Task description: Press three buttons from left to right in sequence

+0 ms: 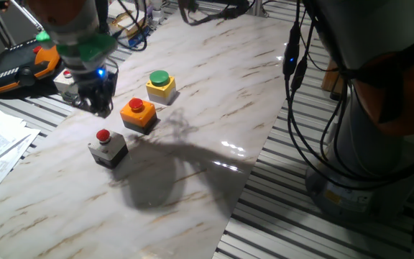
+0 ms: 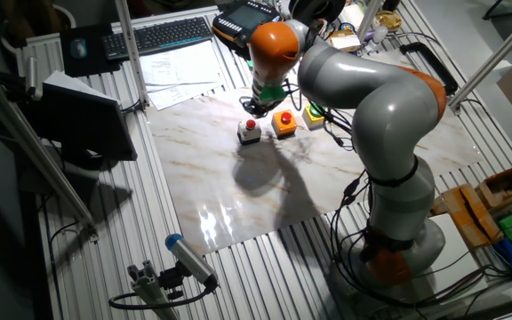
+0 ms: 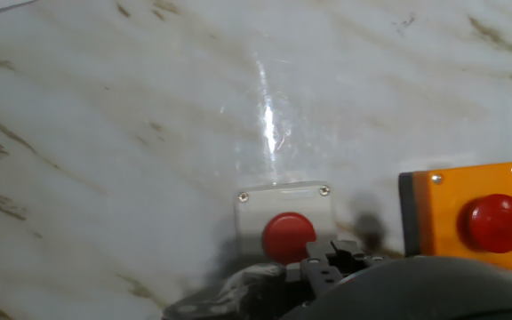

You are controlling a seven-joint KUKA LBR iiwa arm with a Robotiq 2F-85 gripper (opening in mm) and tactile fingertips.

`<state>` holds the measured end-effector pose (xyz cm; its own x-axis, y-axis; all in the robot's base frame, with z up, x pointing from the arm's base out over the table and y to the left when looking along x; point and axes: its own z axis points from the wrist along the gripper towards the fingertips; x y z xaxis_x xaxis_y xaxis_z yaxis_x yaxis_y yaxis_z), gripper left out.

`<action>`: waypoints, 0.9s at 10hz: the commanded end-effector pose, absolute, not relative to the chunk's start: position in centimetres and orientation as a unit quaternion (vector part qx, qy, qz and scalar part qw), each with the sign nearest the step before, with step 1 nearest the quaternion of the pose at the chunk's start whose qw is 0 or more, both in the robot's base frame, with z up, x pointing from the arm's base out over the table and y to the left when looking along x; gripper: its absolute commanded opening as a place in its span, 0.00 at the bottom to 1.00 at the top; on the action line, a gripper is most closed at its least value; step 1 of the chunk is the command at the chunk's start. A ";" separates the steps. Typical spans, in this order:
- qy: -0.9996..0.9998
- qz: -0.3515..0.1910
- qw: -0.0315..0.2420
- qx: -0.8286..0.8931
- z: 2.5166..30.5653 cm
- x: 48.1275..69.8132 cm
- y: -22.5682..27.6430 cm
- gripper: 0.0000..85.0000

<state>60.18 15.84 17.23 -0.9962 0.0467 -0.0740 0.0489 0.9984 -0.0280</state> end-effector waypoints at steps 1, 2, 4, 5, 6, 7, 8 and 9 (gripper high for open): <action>0.999 -0.015 0.035 0.018 17.9 60.2 15.2 0.01; 0.999 -0.014 0.033 0.015 18.4 60.1 14.6 0.01; 0.999 -0.010 0.035 0.009 18.9 59.8 13.3 0.01; 0.999 -0.006 0.035 0.003 19.1 59.7 12.6 0.01; 0.999 -0.005 0.033 -0.003 19.4 59.6 11.8 0.01; 0.999 -0.004 0.032 -0.006 20.0 59.5 11.3 0.01; 0.999 -0.005 0.032 -0.006 20.2 59.5 11.1 0.01; 0.999 -0.005 0.034 -0.007 20.3 59.4 11.0 0.01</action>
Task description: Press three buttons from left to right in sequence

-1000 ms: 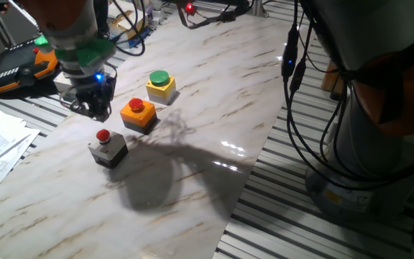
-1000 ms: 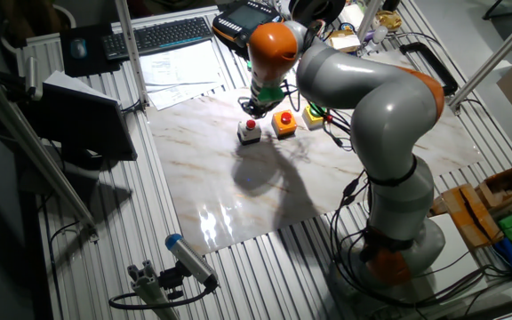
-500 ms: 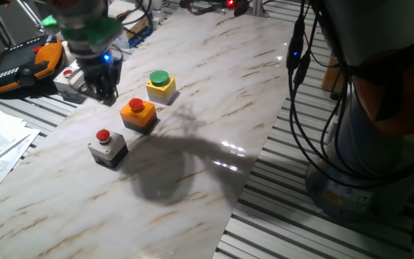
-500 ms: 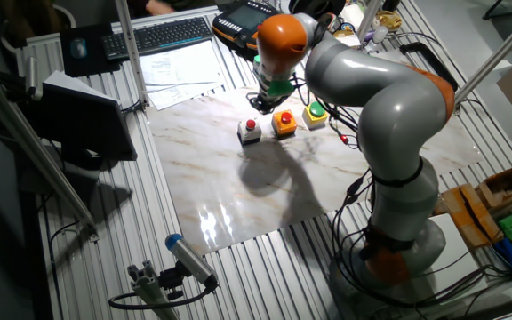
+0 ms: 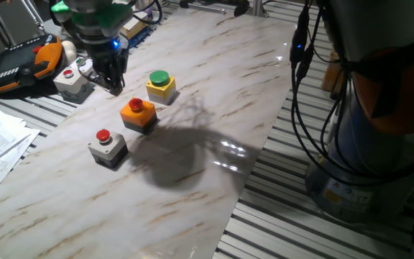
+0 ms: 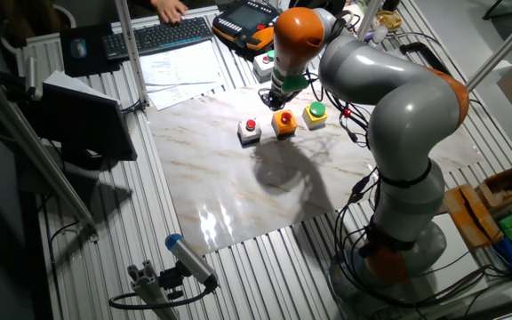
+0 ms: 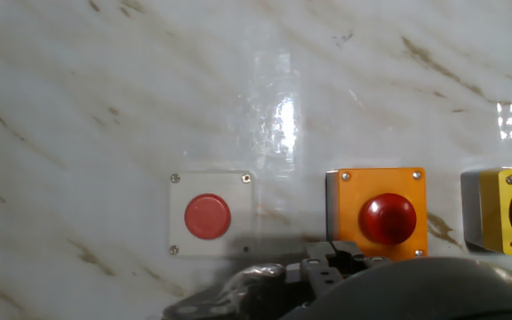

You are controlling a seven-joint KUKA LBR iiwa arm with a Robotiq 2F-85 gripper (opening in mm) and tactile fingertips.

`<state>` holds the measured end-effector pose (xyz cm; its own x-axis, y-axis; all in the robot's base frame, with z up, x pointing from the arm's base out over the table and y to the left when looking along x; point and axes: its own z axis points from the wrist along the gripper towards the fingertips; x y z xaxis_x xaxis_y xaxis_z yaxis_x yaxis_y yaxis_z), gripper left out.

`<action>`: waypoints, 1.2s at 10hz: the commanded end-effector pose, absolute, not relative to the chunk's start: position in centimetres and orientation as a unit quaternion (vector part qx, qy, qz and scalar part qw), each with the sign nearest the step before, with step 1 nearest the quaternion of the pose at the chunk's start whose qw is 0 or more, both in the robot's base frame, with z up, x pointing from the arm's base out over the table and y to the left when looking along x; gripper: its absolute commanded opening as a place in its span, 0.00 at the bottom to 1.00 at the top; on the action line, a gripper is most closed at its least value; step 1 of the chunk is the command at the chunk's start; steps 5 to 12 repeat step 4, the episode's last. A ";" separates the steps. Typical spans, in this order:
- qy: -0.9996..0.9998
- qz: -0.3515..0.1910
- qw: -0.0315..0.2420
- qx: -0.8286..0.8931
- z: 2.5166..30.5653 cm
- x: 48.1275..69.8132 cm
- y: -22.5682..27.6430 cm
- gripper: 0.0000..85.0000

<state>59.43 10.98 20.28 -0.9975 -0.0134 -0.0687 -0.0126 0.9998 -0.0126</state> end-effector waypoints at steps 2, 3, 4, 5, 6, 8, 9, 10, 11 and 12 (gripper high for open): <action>0.999 -0.006 0.034 -0.008 20.2 59.4 10.9 0.01; 0.999 -0.006 0.032 -0.009 20.2 59.4 10.9 0.01; 0.999 -0.006 0.032 -0.010 20.1 59.4 10.8 0.01; 0.999 -0.006 0.032 -0.010 20.1 59.4 10.8 0.01; 0.999 -0.006 0.032 -0.010 20.1 59.4 10.8 0.01; 0.999 -0.006 0.032 -0.010 20.1 59.4 10.8 0.01; 0.999 -0.006 0.032 -0.010 20.1 59.4 10.8 0.01; 0.999 -0.006 0.032 -0.010 20.1 59.4 10.8 0.01; 0.999 -0.006 0.032 -0.010 20.1 59.4 10.8 0.01; 0.999 -0.006 0.032 -0.010 20.1 59.4 10.8 0.01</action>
